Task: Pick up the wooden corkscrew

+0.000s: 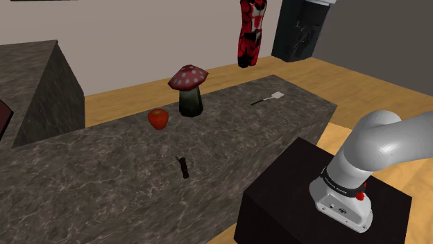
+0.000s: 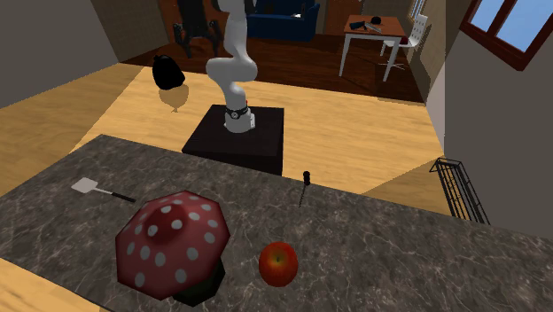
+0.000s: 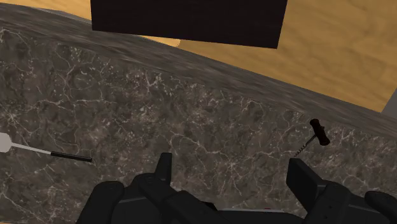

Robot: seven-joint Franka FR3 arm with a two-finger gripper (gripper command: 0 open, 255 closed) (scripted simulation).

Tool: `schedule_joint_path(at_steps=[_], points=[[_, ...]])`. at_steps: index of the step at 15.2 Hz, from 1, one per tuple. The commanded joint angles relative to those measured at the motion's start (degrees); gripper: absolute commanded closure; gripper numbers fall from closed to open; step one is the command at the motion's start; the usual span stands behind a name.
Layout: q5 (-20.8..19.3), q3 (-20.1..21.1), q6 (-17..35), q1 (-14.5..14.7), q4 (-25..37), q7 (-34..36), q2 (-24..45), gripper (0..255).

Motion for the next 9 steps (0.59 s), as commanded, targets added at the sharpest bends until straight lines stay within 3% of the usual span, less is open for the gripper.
schedule_joint_path(at_steps=[1,9], points=[[0.0,0.0,0.0,0.0,0.0,0.0,0.0,0],[4.5,8.7,12.7,1.5,-9.0,8.8,2.6,0]])
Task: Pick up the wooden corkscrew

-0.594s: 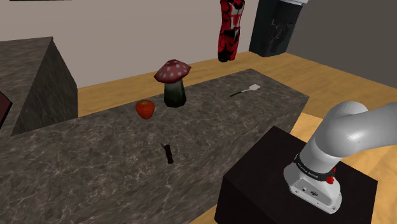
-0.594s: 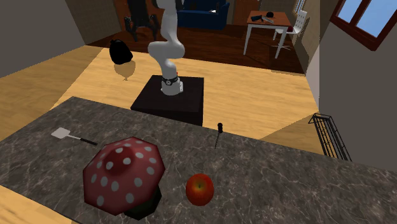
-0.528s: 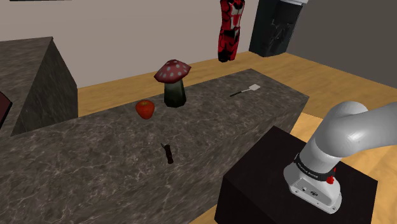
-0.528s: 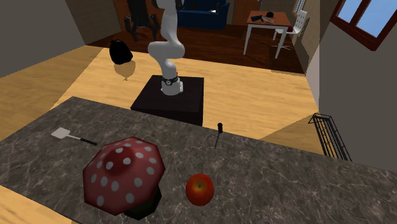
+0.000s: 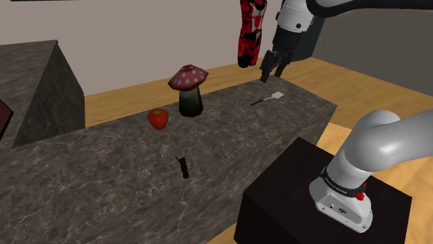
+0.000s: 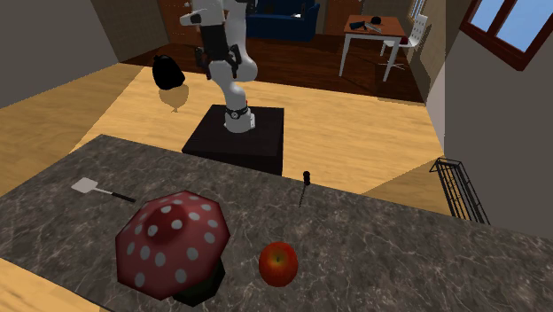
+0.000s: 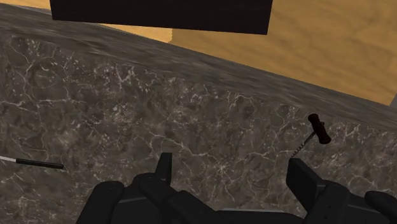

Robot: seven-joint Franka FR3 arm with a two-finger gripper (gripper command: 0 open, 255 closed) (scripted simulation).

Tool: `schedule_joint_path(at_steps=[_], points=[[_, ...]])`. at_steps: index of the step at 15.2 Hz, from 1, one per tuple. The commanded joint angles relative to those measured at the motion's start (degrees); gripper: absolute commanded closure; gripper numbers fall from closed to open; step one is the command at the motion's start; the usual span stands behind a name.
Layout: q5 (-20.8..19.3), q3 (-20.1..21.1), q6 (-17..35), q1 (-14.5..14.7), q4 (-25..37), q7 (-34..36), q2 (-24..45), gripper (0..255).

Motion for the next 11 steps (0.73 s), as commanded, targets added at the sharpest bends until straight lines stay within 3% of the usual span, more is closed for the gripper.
schedule_joint_path(at_steps=[1,11], points=[[1.0,2.2,3.2,0.4,-1.5,2.2,1.3,0],[4.2,14.1,20.6,1.3,-4.7,13.8,14.0,0]])
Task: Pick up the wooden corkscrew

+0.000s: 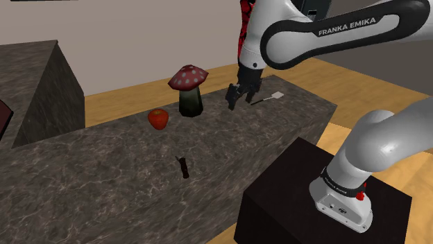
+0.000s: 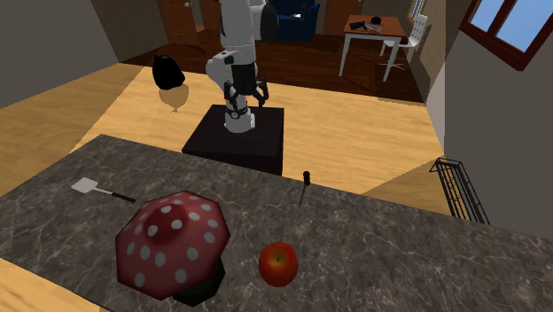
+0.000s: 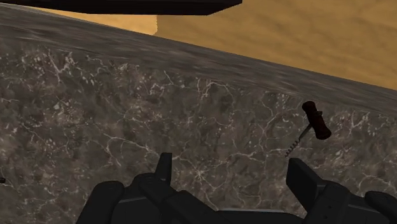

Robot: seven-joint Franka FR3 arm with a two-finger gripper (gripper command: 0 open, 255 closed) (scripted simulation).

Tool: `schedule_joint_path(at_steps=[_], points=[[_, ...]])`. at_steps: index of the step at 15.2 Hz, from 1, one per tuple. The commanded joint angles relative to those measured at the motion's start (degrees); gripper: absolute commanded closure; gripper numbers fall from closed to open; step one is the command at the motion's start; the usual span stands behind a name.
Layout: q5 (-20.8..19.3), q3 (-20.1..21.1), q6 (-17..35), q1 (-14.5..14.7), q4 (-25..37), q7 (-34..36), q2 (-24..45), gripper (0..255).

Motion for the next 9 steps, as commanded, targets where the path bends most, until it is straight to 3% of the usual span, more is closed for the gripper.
schedule_joint_path(at_steps=[1,5,9], points=[[0.2,2.6,3.5,0.0,-0.1,2.8,3.0,0],[-1.4,7.6,10.2,-0.9,1.4,8.6,10.8,0],[-5.8,12.7,16.2,-2.7,4.2,15.9,19.8,0]])
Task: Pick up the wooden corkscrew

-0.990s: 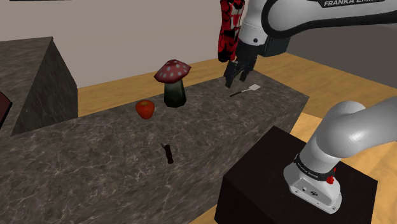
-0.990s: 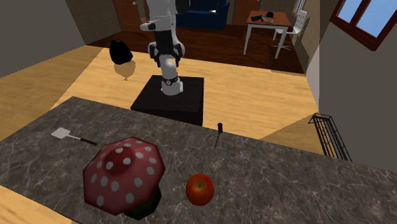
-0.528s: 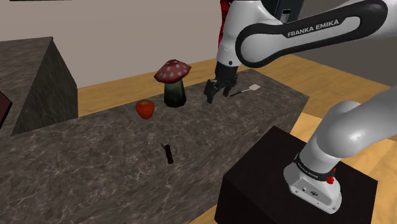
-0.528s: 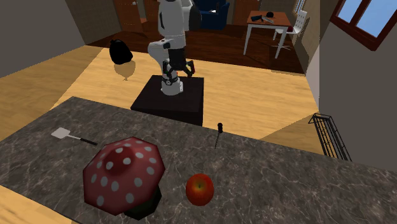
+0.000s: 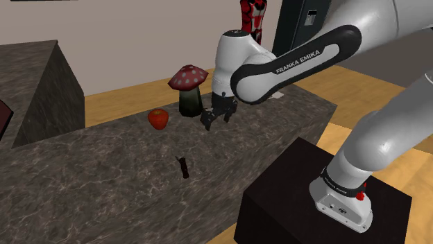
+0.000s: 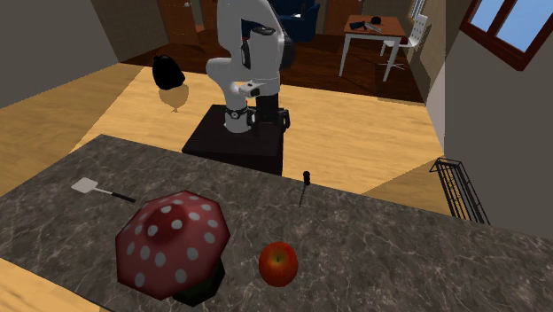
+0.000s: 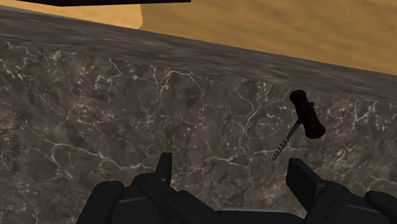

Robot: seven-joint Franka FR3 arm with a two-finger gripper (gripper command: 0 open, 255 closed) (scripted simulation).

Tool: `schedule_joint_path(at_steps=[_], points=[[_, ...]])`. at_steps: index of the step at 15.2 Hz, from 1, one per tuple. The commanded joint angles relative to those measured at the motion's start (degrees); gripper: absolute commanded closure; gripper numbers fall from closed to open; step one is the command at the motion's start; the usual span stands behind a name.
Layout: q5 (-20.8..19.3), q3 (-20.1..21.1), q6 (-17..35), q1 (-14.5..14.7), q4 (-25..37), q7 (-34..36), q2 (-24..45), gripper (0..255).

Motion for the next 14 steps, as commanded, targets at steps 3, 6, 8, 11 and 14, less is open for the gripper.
schedule_joint_path(at_steps=[3,6,8,11,14], points=[[-7.5,4.5,5.4,-1.9,3.7,9.1,10.1,0],[-15.9,6.2,7.8,-2.0,7.6,17.6,18.3,0],[-21.9,5.8,8.6,-0.7,10.7,23.3,23.9,0],[-29.4,3.4,9.0,3.1,16.1,30.4,31.8,0],[-34.8,0.5,8.7,7.4,22.1,35.7,39.1,0]])
